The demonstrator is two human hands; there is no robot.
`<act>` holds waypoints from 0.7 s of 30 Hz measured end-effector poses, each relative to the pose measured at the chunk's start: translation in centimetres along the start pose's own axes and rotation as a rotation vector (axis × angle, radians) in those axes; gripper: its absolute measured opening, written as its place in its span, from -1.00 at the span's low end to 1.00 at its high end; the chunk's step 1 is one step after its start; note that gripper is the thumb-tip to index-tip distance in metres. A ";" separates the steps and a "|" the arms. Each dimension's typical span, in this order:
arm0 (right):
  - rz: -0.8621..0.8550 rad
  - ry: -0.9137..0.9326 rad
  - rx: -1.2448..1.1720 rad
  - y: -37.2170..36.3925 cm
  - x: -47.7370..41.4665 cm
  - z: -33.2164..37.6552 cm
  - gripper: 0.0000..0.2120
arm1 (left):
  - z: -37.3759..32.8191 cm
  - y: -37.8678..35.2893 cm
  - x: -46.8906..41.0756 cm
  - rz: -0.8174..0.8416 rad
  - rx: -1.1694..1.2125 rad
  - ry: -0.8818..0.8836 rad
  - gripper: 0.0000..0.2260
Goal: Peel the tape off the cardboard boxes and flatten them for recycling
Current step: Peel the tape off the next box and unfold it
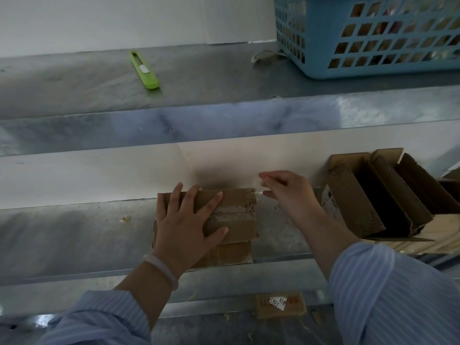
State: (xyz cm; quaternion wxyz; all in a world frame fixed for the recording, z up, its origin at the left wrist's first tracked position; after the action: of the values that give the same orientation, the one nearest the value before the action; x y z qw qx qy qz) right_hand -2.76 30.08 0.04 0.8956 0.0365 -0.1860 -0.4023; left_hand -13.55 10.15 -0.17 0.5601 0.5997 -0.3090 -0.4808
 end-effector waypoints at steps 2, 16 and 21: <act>-0.039 -0.005 -0.069 0.4 0.3 -0.6 -0.90 | 0.1 -0.1 0.1 0.004 -0.006 0.001 -0.38; -0.040 0.322 0.594 -1.9 1.5 0.2 -0.75 | 0.1 0.2 -0.2 0.009 0.006 0.030 -0.36; -0.098 0.448 0.649 -2.2 2.1 0.1 -0.97 | -0.4 0.3 -0.9 0.012 0.014 0.077 -0.34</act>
State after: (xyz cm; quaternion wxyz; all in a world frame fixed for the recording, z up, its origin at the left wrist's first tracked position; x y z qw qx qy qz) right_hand -3.06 27.04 0.34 0.8357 0.4135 -0.1014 -0.3467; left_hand -13.46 11.05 0.25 0.5702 0.6198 -0.2944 -0.4517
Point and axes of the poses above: each hand's wrist, its own x-axis away from the middle knuckle, its own y-axis out of the back of the hand, z = x × y, the point moved 9 cm from there along -x, towards the middle knuckle, and after that the axes turned 14 degrees about -y, right-handed, at the moved point
